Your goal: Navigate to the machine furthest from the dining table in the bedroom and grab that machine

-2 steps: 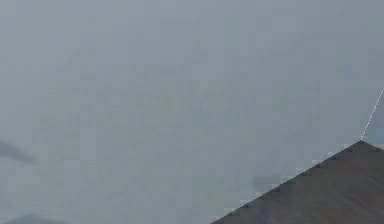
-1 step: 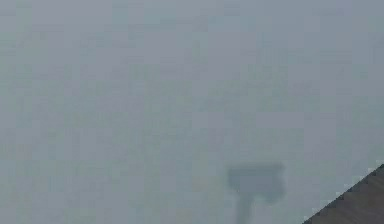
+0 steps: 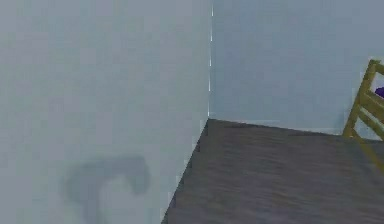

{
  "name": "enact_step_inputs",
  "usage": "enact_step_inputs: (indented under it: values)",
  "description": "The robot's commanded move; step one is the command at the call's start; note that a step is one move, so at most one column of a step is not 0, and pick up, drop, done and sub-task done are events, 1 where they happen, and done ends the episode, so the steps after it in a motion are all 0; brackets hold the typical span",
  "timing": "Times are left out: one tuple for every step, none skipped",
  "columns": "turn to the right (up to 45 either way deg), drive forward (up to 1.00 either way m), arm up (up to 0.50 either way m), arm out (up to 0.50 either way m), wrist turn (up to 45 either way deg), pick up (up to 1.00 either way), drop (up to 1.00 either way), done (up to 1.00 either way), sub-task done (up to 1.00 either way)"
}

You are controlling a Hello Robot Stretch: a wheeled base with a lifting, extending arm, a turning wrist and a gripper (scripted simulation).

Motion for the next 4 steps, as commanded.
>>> enact_step_inputs:
  values:
    - [45.0, 0.0, 0.0, 0.0, 0.0, 0.0, 0.0, 0.0, 0.0]
    - [45.0, 0.0, 0.0, 0.0, 0.0, 0.0, 0.0, 0.0, 0.0]
    - [33.0, 0.0, 0.0, 0.0, 0.0, 0.0, 0.0, 0.0, 0.0]
    - [3.0, 0.0, 0.0, 0.0, 0.0, 0.0, 0.0, 0.0, 0.0]
